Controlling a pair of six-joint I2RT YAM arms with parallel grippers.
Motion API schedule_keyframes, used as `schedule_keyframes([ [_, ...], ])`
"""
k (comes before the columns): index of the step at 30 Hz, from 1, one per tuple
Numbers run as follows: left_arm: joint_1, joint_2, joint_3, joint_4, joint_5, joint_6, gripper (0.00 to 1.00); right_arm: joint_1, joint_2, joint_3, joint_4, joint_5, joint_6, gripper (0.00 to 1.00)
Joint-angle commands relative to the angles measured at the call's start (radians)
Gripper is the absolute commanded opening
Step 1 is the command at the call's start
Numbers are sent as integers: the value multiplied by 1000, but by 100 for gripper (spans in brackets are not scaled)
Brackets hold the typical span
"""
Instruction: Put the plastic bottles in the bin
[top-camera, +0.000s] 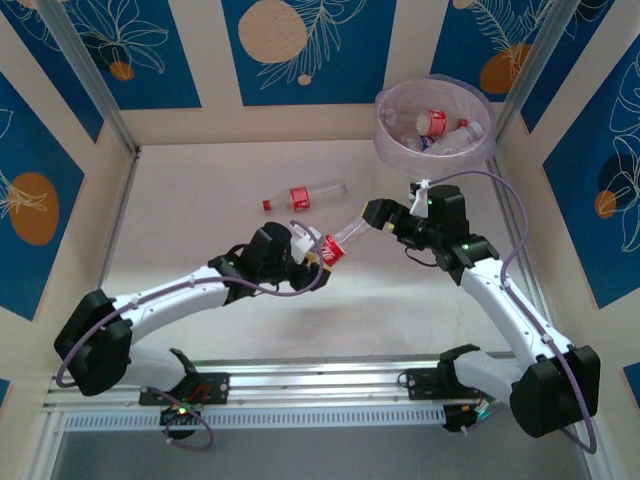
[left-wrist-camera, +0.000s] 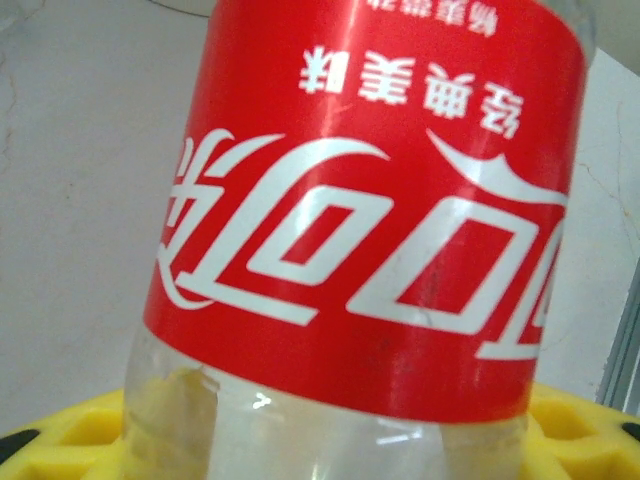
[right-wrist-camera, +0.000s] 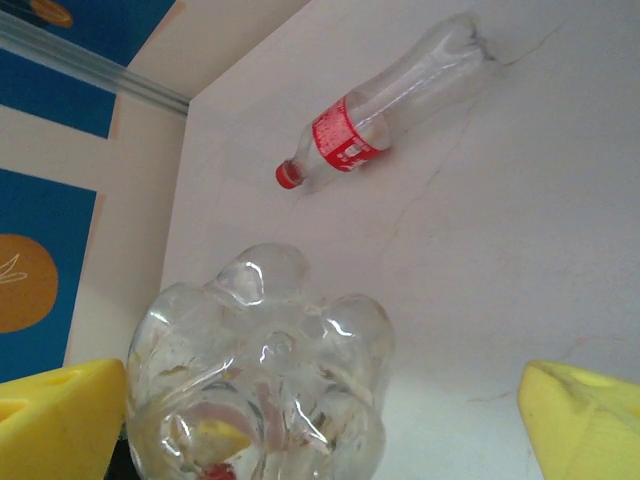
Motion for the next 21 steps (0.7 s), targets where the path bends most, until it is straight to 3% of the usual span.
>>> schedule_keyframes([
  [1, -17, -12, 7, 35, -24, -28, 56, 25, 27, -2, 74, -13, 29, 96],
  [8, -29, 14, 28, 38, -29, -38, 57, 59, 54, -4, 97, 6, 41, 68],
  [14, -29, 19, 42, 9, -47, -40, 62, 58, 49, 6, 85, 26, 35, 58],
  [16, -29, 16, 43, 9, -50, -42, 68, 56, 47, 14, 82, 29, 32, 57],
  [19, -30, -6, 48, -8, -79, -45, 96, 48, 38, 45, 66, 40, 17, 56],
  [21, -30, -46, 58, -54, -131, -44, 100, 28, 30, 89, 42, 47, -9, 55],
])
